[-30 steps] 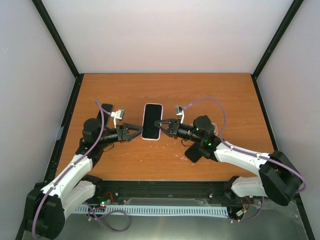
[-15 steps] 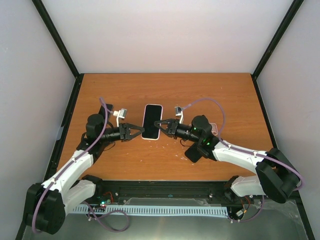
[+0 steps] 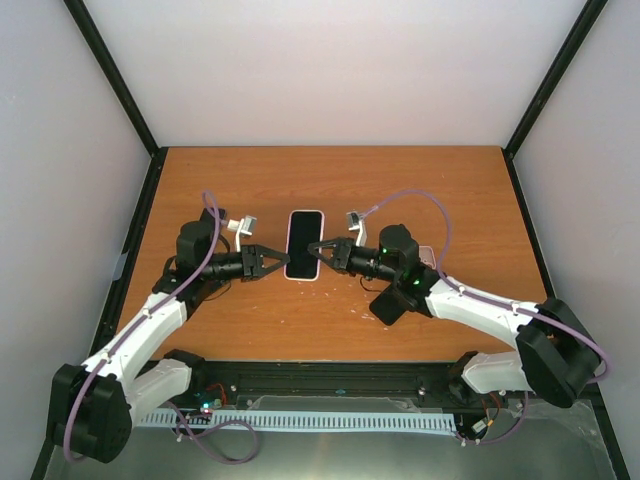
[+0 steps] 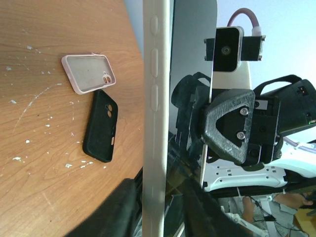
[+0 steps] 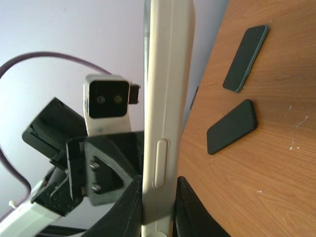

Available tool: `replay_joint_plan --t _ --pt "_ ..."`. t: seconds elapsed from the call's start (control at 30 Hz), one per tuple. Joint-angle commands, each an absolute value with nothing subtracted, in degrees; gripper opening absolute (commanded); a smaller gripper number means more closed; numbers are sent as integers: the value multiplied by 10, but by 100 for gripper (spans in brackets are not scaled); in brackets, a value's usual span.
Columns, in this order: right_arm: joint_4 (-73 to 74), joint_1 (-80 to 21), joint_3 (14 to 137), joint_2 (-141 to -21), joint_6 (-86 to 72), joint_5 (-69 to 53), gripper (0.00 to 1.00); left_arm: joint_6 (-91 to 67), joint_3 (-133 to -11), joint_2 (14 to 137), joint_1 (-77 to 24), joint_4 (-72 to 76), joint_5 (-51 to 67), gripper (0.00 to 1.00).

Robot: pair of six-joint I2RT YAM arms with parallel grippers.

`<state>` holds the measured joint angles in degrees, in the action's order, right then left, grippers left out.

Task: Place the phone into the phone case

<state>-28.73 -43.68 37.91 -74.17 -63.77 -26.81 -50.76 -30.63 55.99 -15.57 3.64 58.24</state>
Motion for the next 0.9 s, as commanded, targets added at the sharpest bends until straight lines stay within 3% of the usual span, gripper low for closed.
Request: replay_joint_plan --t 0.0,0.03,0.1,0.47,0.53,0.77,0.87 --pt "-282 -442 395 -716 -585 -294 12 -497 -336 550 -159 44 576 43" --pt "-279 -442 393 -712 -579 -300 12 -497 -335 546 -159 49 576 54" --pt "-272 -442 389 -700 -565 -311 12 -487 -334 538 -159 58 572 64" --pt "-227 -442 368 -655 -482 -446 12 -408 -379 580 -159 113 613 66" --pt "-228 -442 365 -647 -482 -451 12 -426 -377 592 -159 149 640 59" --pt "-188 -442 373 -638 -471 -418 14 -456 -361 598 -159 190 659 21" --pt "-181 -442 371 -633 -478 -399 21 -457 -359 600 -159 191 672 11"
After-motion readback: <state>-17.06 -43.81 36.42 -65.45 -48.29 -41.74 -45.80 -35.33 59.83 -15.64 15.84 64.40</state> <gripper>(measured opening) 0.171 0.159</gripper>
